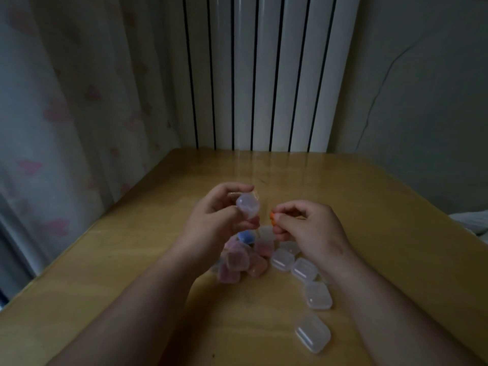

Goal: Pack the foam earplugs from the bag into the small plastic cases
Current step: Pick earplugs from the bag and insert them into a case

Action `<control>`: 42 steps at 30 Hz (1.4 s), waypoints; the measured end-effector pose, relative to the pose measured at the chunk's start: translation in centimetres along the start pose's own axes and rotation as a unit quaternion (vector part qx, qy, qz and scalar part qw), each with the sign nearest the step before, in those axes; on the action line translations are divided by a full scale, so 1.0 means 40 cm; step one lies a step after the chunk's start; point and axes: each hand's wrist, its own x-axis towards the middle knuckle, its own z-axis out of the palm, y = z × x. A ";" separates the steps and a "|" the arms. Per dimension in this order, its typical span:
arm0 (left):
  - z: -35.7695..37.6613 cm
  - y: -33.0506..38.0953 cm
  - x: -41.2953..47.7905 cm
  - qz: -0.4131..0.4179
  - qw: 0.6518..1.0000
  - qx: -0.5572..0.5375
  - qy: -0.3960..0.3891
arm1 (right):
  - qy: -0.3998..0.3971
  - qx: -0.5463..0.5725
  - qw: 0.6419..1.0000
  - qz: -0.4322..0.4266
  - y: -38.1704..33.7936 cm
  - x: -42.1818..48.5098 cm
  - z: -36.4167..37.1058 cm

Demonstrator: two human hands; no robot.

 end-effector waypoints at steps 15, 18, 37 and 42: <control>-0.010 -0.011 0.005 -0.020 0.996 0.062 0.059 | -0.064 0.021 0.998 0.021 -0.012 -0.026 0.022; -0.014 -0.019 0.008 -0.016 0.995 0.083 0.056 | -0.062 0.038 0.997 0.027 -0.018 -0.030 0.023; -0.002 -0.035 0.012 0.012 0.987 0.156 0.045 | -0.074 0.013 0.997 0.021 -0.009 -0.025 0.019; -0.001 -0.036 0.012 0.057 0.974 0.205 0.077 | -0.105 0.050 0.992 0.039 -0.010 -0.029 0.022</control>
